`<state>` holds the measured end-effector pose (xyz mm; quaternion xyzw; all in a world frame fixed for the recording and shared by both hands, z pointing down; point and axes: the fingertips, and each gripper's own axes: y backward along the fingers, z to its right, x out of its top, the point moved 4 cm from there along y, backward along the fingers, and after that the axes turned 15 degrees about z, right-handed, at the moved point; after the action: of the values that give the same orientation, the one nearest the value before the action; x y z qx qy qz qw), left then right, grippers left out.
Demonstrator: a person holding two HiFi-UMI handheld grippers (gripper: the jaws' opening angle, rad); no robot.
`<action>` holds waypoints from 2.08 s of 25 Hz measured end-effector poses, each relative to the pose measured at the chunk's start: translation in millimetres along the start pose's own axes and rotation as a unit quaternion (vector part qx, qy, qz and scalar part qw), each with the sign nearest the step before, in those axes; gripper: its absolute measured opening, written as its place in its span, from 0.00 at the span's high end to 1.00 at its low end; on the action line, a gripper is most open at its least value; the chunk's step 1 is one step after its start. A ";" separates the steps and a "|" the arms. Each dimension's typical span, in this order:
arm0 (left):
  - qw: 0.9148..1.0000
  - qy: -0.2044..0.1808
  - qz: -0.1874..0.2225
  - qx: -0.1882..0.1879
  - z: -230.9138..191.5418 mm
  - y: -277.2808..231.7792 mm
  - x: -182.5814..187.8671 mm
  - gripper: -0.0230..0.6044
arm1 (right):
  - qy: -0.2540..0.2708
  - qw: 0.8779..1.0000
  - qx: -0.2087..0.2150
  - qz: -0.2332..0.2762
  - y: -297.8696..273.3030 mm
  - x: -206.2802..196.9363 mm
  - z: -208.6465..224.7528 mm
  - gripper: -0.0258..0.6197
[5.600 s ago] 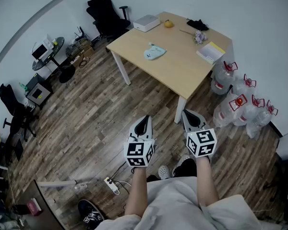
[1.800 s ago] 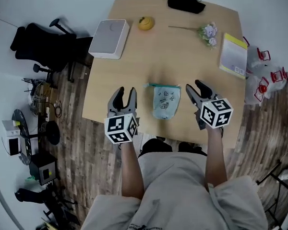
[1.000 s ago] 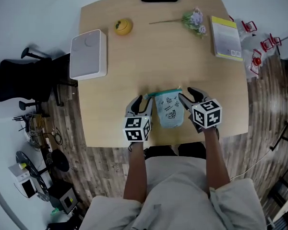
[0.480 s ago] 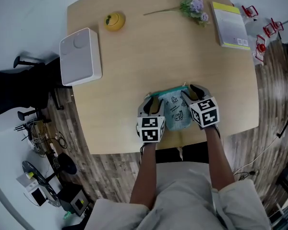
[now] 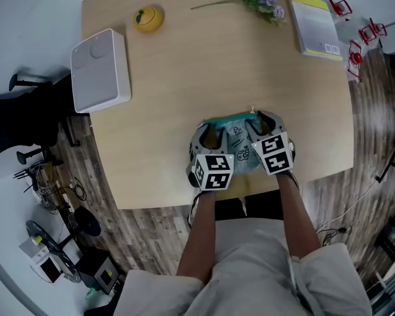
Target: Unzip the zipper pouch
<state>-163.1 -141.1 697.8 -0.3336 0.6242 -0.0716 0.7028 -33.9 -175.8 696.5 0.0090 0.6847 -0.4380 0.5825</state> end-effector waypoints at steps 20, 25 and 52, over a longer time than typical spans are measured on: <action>0.999 0.028 0.001 -0.021 3.9 6.9 5.2 0.69 | 0.007 0.999 0.005 0.046 26.6 13.2 -1.0 0.88; 0.999 0.013 0.020 -0.028 0.2 13.4 25.1 0.69 | 0.019 0.997 0.008 0.068 37.3 33.8 3.7 0.89; 0.992 -0.009 0.125 -0.018 1.4 83.0 107.5 0.69 | 0.173 0.960 0.037 0.219 109.8 147.6 -1.3 0.89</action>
<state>-165.4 -132.4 562.2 -0.2657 0.6561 0.0310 0.7057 -25.0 -180.8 512.9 0.2557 0.7395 -0.3167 0.5361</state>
